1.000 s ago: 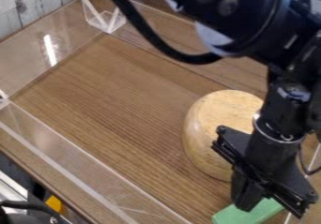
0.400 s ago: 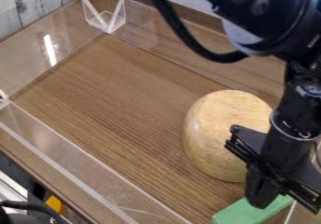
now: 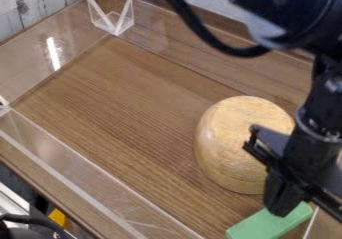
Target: Put the green block in the brown bowl
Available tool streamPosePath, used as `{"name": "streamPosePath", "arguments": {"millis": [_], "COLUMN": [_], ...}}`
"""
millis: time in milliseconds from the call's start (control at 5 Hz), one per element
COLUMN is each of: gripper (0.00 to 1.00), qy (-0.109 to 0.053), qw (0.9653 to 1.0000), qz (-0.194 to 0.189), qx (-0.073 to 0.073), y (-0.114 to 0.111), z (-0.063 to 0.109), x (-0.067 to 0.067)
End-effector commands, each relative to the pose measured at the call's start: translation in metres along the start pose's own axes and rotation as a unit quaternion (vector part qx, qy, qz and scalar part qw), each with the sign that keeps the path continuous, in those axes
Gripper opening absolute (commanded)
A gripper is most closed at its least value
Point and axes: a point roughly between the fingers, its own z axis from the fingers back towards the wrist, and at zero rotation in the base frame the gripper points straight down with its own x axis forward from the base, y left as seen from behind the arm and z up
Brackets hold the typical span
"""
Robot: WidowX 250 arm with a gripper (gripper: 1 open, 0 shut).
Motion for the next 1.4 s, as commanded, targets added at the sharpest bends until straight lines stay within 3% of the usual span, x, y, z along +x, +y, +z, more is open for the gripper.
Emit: {"name": "streamPosePath", "arguments": {"millis": [0,200,400,600,800,1000,1200], "gripper": [0.00,0.00,0.00,1.00,1.00,1.00,1.00], "qy": [-0.032,-0.038,-0.048,-0.057,-0.066,-0.061,-0.056], "qw": [0.9995,0.9990,0.9980,0.9969,0.9952,0.9957,0.9979], "qz": [0.003,0.022,0.039,0.055,0.071,0.069,0.030], "qx": [-0.003,0.004,0.007,0.008,0.011,0.012,0.014], "y": [0.010,0.025,0.031,0.034,0.037,0.038,0.029], "z": [0.037,0.042,0.037,0.031,0.027,0.017,0.005], "x": [0.009,0.013,0.014,0.008,0.001,0.001,0.001]}}
